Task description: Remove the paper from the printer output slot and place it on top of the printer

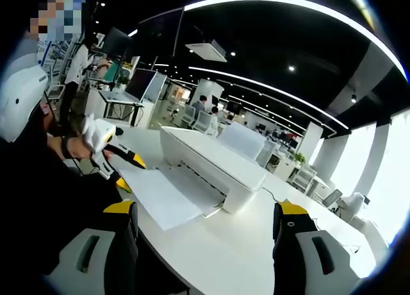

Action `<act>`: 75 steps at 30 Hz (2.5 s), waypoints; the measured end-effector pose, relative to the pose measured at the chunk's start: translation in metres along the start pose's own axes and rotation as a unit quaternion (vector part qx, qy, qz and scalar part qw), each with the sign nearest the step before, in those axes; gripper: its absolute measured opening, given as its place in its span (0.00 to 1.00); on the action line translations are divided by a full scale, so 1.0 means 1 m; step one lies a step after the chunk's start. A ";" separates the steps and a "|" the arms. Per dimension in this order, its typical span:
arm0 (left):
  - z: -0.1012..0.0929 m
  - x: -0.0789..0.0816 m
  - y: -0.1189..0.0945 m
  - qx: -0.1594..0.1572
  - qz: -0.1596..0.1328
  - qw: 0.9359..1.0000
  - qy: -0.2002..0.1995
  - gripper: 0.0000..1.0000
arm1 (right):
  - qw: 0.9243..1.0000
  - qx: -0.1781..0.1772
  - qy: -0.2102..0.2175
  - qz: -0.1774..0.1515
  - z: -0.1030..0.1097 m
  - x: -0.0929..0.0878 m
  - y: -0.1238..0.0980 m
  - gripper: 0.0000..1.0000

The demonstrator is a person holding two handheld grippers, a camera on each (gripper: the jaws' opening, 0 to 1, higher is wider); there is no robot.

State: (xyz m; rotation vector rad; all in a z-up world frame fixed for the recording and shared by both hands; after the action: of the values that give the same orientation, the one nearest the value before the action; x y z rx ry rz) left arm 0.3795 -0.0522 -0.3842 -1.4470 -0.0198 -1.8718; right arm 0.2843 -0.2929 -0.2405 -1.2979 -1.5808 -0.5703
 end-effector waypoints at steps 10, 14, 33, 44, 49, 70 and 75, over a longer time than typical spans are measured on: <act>0.000 0.000 0.000 -0.001 0.000 1.000 0.004 0.49 | 1.000 -0.001 -0.001 -0.001 0.000 0.002 0.000 0.82; -0.002 0.000 0.001 -0.007 -0.001 1.000 0.009 0.43 | 1.000 -0.001 -0.001 -0.002 0.000 0.003 -0.001 0.82; -0.002 -0.002 0.002 -0.007 0.003 1.000 0.014 0.37 | 1.000 0.001 0.000 0.000 0.000 -0.001 0.001 0.82; -0.002 -0.002 0.002 -0.005 0.004 1.000 0.015 0.35 | 1.000 0.000 0.000 0.001 0.001 -0.001 0.001 0.82; -0.002 -0.002 0.002 -0.005 0.004 1.000 0.016 0.35 | 1.000 0.001 -0.001 0.001 0.001 -0.001 0.001 0.82; -0.002 -0.001 0.002 -0.007 0.002 1.000 0.021 0.28 | 1.000 -0.002 -0.001 0.001 -0.001 -0.001 0.000 0.82; -0.002 -0.001 0.002 -0.008 0.002 1.000 0.021 0.27 | 1.000 -0.001 -0.001 0.001 -0.001 0.000 0.000 0.82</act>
State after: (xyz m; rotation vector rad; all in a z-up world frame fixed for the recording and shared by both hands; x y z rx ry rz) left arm 0.3790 -0.0543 -0.3871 -1.4172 0.0182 -1.9029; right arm 0.2847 -0.2942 -0.2403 -1.3028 -1.5814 -0.5700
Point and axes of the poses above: the point that each gripper's makers call its tool centre point, and the gripper's own axes: y roughly forward along the fingers, z roughly to its left, x roughly out of its top, the point moved 3 cm from there along -y, roughly backward along the fingers, and after that the axes turned 5 degrees about -x, right-handed, at the moved point
